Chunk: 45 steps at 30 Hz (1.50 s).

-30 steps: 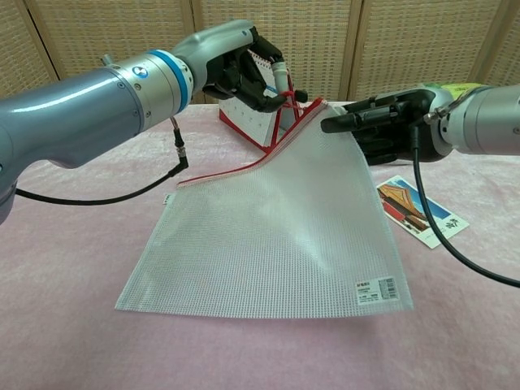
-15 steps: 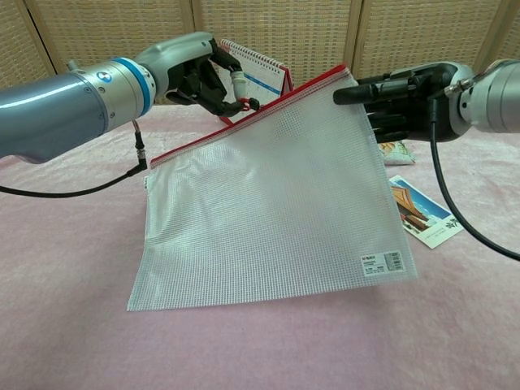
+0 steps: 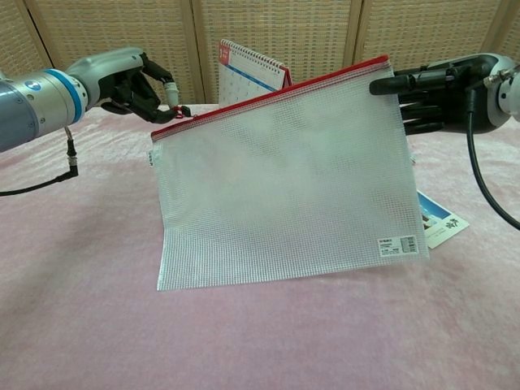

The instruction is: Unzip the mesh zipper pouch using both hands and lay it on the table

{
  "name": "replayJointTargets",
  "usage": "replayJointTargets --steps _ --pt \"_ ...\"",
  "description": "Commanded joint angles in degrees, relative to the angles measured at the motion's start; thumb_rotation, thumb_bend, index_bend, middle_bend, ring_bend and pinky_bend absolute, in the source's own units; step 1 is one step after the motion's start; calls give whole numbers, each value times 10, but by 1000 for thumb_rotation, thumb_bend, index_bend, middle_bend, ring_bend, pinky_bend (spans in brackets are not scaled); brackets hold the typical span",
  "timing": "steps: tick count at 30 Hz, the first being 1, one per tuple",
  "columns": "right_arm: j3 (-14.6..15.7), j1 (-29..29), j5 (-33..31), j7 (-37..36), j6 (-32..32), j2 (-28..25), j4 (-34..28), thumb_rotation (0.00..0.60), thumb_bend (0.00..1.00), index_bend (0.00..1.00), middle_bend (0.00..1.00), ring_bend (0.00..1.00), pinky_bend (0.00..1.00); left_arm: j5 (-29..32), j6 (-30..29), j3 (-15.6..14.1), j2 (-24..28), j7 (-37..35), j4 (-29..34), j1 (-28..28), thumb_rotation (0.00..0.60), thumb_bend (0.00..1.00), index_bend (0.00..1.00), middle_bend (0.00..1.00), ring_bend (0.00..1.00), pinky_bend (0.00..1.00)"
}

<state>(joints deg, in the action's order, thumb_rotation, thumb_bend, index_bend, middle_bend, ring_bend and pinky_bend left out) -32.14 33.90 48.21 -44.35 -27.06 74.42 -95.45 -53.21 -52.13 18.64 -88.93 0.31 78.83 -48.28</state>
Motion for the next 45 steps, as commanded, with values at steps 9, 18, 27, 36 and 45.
replayJointTargets --steps 9,18,27,36,45 --pt "5 -12 17 -9 -10 1 3 600 745 812 1000 1000 1000 -42 17 -20 56 -46 -34 36 600 720 858 1000 1000 1000" --pt "11 -9 22 -14 -10 9 12 600 745 812 1000 1000 1000 -53 34 -22 72 -67 -45 45 600 720 857 1000 1000 1000" --pt "27 -7 49 10 -28 14 28 600 105 254 1000 1000 1000 -51 46 -25 77 -58 -41 43 600 17 151 1000 983 1000" --pt "74 -26 128 129 -144 -6 21 600 0 54 1000 1000 1000 -91 -15 -23 105 -73 -8 73 600 0 0 991 966 1000" --pt "188 -100 379 418 -419 -24 106 600 0 196 639 711 804 -153 -193 -73 174 -18 87 192 600 0 0 329 380 574"
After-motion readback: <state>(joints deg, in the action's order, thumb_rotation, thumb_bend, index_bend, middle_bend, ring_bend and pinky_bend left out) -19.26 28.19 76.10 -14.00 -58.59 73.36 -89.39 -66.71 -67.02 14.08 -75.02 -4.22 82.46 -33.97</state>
